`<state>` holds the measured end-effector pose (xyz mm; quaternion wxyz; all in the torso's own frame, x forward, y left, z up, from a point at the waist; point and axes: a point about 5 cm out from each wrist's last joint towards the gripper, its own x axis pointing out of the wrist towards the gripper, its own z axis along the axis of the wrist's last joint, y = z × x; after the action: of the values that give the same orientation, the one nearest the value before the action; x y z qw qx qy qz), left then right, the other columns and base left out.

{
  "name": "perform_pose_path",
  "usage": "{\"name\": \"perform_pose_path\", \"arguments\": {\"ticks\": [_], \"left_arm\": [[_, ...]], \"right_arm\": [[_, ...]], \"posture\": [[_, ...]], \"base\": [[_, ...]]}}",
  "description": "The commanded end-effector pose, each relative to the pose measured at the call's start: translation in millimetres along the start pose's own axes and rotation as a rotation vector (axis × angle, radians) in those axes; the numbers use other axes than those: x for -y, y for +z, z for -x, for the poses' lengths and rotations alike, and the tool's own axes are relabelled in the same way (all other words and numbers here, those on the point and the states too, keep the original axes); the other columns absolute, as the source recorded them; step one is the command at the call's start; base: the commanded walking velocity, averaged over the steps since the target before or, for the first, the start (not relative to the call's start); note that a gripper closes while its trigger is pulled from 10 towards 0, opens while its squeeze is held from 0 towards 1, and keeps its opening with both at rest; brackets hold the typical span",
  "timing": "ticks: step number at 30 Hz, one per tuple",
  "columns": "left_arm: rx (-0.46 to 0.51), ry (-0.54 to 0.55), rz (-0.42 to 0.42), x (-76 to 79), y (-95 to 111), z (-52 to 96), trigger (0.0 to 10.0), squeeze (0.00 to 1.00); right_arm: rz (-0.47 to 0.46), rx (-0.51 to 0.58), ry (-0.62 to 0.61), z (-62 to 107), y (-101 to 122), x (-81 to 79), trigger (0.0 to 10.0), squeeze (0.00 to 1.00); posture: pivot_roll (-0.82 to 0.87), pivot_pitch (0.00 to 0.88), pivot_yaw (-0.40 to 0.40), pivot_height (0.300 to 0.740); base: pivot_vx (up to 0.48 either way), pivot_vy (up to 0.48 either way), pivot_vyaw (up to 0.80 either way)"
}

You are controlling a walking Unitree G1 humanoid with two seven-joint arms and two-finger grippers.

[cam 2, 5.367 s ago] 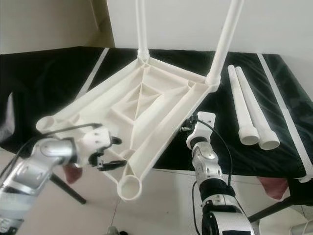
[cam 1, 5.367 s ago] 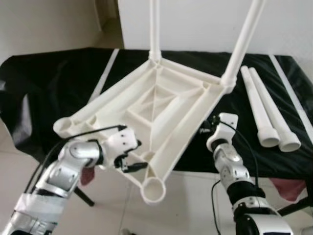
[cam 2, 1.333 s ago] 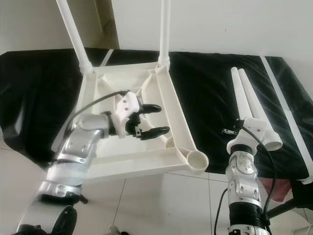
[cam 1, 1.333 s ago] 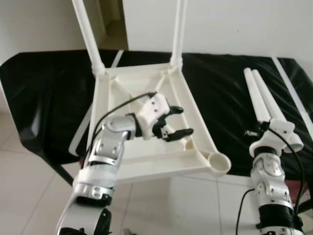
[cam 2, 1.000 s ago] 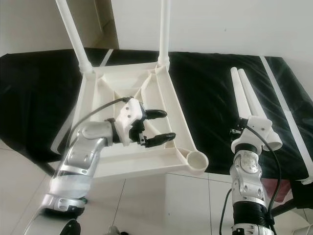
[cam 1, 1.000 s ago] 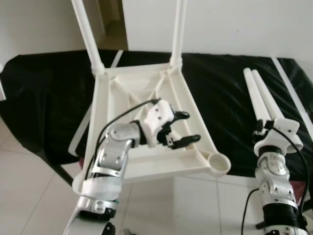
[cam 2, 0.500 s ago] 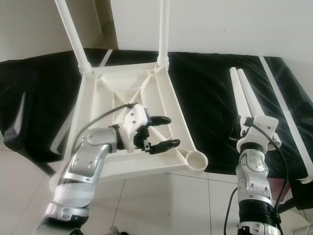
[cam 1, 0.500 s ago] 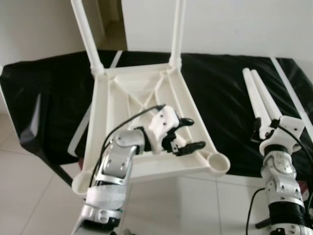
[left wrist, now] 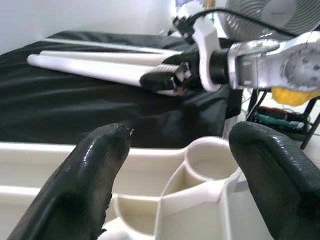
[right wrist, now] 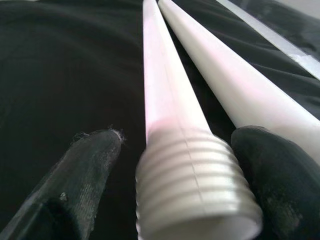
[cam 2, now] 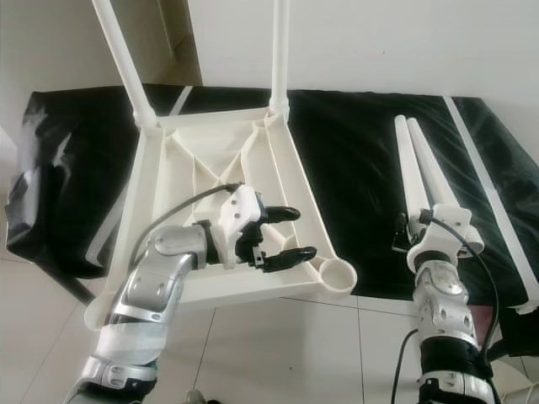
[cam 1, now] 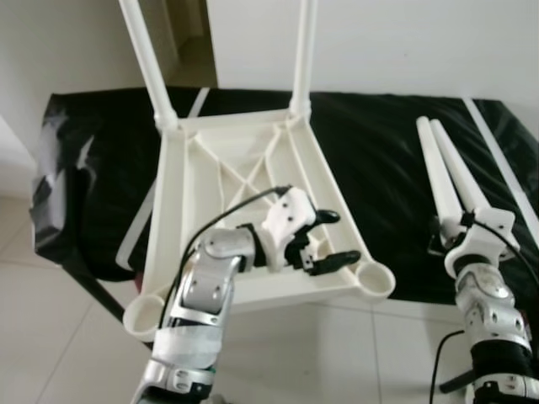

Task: Building children table

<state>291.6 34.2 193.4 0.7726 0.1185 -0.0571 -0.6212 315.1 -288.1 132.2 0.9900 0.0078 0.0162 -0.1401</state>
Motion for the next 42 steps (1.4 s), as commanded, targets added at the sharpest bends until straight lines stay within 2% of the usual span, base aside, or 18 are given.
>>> {"name": "perform_pose_path", "arguments": {"ticks": [1,10,23,24,25,26,27,36,37,39,40,42], "left_arm": [[-0.023,0.27,-0.003,-15.7,-1,3.9,10.0,0.0],[-0.023,0.277,-0.007,-17.2,1,5.0,10.0,0.0],[-0.021,0.281,-0.012,-17.0,2,4.8,10.0,0.0],[-0.021,0.281,-0.012,-17.0,2,4.7,10.0,0.0],[-0.022,0.28,-0.012,-16.7,2,4.4,10.0,0.0],[-0.022,0.28,-0.012,-16.7,2,4.4,10.0,0.0],[-0.023,0.279,-0.012,-16.7,2,4.3,10.0,0.0],[-0.038,0.261,-0.006,-15.3,-1,1.5,10.0,0.0],[-0.042,0.259,-0.001,-15.2,-2,1.4,10.0,0.0],[-0.046,0.257,0.002,-15.1,-2,1.3,10.0,0.0],[-0.05,0.255,0.009,-15.5,-3,1.3,10.0,0.0],[-0.054,0.255,0.012,-16.4,-4,2.2,10.0,0.0]], "right_arm": [[-0.003,-0.031,0.007,-0.8,-5,1.5,10.0,0.0],[-0.021,-0.068,0.038,-8.4,-12,-3.7,10.0,0.0],[-0.038,-0.111,0.063,-10.8,-25,-11.5,10.0,0.0],[-0.04,-0.109,0.066,-10.8,-25,-11.7,4.9,0.0],[-0.042,-0.107,0.067,-11.3,-26,-11.5,0.9,0.0],[-0.042,-0.107,0.067,-11.3,-26,-11.5,0.9,0.0],[-0.043,-0.107,0.065,-11.5,-26,-11.3,0.0,0.0],[-0.016,-0.074,0.069,-9.4,-27,-12.5,0.0,0.0],[0.004,-0.041,0.078,-7.2,-26,-15.6,1.9,0.0],[0.019,-0.017,0.085,-5.5,-24,-17.9,1.9,0.0],[0.02,0.035,0.095,-2.9,-20,-22.0,10.0,0.0],[0.01,0.125,0.1,1.5,-12,-27.1,10.0,0.0]], "posture": [[0.0,0.041,0.034,0.74],[0.0,0.036,0.033,0.74],[0.0,0.022,0.026,0.74],[0.0,0.018,0.028,0.74],[0.0,0.014,0.028,0.74],[0.0,0.014,0.028,0.74],[0.0,0.014,0.028,0.74],[-0.01,0.005,0.036,0.74],[-0.01,0.003,0.035,0.74],[-0.01,0.003,0.035,0.74],[-0.01,0.002,0.035,0.74],[-0.01,0.004,0.033,0.74]], "base": [[0.0,0.0,0.0],[0.0,0.0,0.0],[0.0,0.0,0.0],[0.0,0.0,0.0],[0.0,0.0,0.0],[0.0,0.0,0.0],[0.0,0.0,0.0],[0.0,0.0,0.0],[0.0,0.0,0.0],[0.0,0.0,0.0],[0.0,0.0,0.0],[0.0,0.0,0.0]]}}
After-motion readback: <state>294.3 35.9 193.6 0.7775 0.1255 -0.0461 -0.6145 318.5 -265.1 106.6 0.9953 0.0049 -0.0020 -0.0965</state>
